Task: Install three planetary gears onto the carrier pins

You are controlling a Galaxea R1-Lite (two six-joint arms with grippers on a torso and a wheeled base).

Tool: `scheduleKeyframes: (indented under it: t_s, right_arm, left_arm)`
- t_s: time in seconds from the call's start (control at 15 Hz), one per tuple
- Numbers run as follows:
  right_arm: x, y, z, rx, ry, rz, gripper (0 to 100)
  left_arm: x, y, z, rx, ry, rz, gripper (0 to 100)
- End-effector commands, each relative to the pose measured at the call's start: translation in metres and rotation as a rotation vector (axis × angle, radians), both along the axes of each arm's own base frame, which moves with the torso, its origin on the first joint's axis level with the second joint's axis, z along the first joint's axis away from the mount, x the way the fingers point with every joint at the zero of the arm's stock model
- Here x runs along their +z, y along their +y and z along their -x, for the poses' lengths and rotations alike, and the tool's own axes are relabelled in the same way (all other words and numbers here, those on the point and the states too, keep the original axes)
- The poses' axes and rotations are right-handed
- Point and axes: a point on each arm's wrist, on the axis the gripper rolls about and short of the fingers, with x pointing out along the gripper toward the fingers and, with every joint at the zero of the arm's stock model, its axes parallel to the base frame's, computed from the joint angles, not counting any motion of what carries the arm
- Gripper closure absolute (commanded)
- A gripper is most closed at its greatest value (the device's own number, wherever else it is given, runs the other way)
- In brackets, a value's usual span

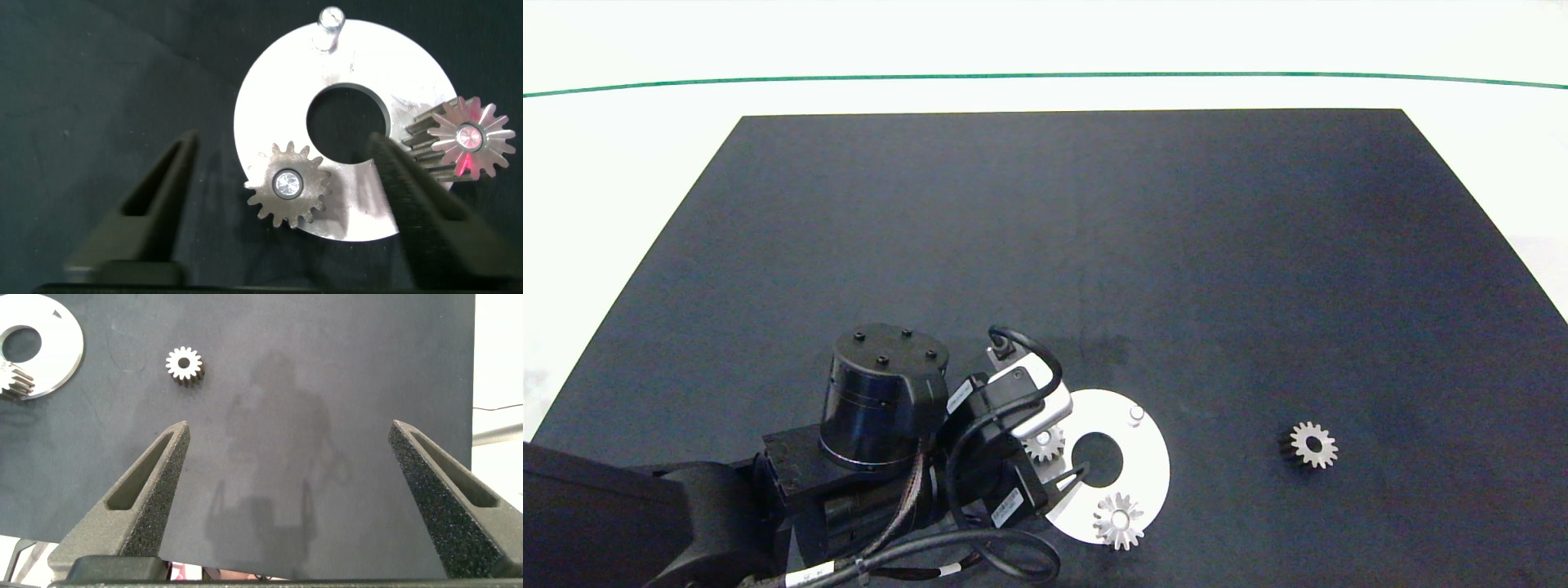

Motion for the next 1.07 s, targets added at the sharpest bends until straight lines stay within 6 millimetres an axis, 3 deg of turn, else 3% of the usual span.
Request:
scheduleKeyframes:
  t_s: [0.07, 0.13, 0.27, 0.4, 0.47, 0.67, 0.87, 1.07]
  right_arm:
    - [0.001, 0.0, -0.003, 0.003, 0.012, 0.007, 0]
    - [0.003, 0.001, -0.008, 0.004, 0.033, 0.016, 0]
    - [0.008, 0.003, -0.026, 0.011, 0.101, 0.029, 0]
    - [0.009, 0.006, -0.039, 0.027, 0.159, 0.05, 0]
    - [0.007, 0.008, -0.05, 0.061, 0.209, 0.06, 0]
    - [-0.002, 0.019, -0.069, 0.197, 0.317, 0.113, 0]
    - [-0.005, 0.03, -0.09, 0.257, 0.377, 0.134, 0]
    - [-0.007, 0.04, -0.112, 0.271, 0.363, 0.118, 0]
  left_arm:
    - [0.028, 0.02, 0.006, 0.042, -0.067, 0.056, 0]
    - [0.037, 0.03, 0.005, 0.074, -0.081, 0.067, 0]
    - [0.061, 0.079, 0.002, 0.235, -0.057, 0.037, 0]
    - [0.071, 0.112, 0.017, 0.34, -0.008, 0.009, 0]
    - [0.08, 0.134, 0.036, 0.408, -0.008, 0.031, 0]
    - [0.086, 0.172, 0.099, 0.507, 0.018, 0.025, 0]
    - [0.079, 0.191, 0.154, 0.565, 0.038, 0.068, 0]
    - [0.064, 0.201, 0.187, 0.631, 0.007, 0.171, 0]
